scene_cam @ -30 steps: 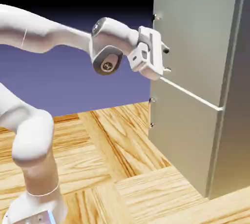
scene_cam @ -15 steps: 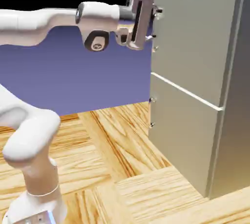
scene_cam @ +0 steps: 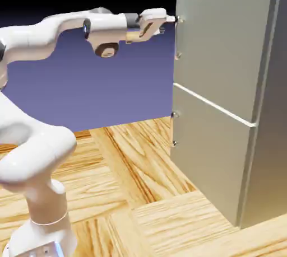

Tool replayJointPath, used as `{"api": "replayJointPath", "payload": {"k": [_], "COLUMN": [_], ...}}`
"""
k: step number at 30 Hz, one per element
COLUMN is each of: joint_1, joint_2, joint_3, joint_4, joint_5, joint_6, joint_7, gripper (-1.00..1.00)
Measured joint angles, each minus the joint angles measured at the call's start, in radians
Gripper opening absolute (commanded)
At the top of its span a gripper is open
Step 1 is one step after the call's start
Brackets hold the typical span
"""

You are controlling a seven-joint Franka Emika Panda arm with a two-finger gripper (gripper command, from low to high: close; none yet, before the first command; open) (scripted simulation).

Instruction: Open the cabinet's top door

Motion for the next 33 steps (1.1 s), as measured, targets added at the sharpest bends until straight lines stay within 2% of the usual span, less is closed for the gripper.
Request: {"api": "replayJointPath", "payload": {"k": [5,9,10,12,21,33], "joint_1": [-0.099,-0.246,-0.278,-0.278,-0.098,0.012], "joint_2": [-0.042,-0.064,-0.069,-0.069,-0.363,-0.705], "joint_3": [0.124,0.171,0.181,0.181,-0.052,-0.294], "joint_4": [0.074,0.166,0.186,0.186,-0.120,-0.492], "joint_5": [0.188,0.214,0.219,0.219,0.350,0.375], "joint_6": [0.016,-0.039,-0.051,-0.051,-0.438,-0.960], "joint_7": [0.202,0.210,0.212,0.212,0.201,0.212], "gripper": [0.00,0.00,-1.00,-1.00,-1.00,-1.00]}}
